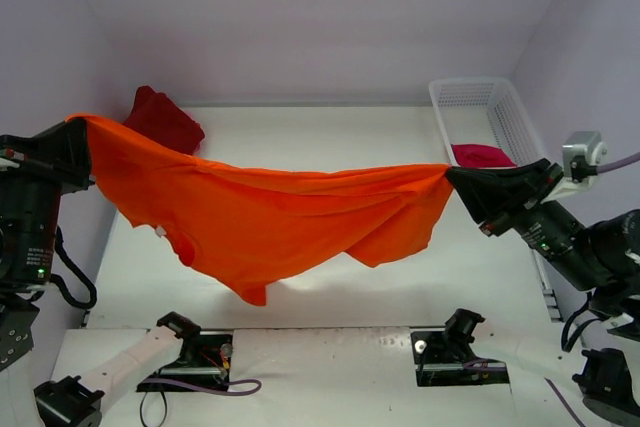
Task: Fold and stack the t-shirts
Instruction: Flatten out the tshirt
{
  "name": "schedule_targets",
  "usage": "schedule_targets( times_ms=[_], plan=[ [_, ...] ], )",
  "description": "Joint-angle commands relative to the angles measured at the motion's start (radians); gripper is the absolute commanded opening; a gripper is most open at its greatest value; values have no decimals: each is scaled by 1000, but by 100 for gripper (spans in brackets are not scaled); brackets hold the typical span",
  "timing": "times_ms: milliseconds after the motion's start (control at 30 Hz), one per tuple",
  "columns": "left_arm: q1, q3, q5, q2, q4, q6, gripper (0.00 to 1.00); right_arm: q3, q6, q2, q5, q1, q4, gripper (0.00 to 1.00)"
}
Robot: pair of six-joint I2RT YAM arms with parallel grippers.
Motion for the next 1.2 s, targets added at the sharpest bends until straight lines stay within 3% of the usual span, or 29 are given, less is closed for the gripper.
schedule_targets(
  times_ms=[0,567,933,1167],
  plan=[
    [-2,5,54,-16,92,-6,0,23,-33,-33,-56,0,144,0],
    [-2,-117,53,38,158,-12,0,-100,45,-69,15,-2,133,0],
    [-2,-235,84,164,247,-29,0,-181,154,-21,307,0,47,0],
    [-1,-301,79,219,275,-40,0,-213,170,91,447,-2,-10,0]
  ],
)
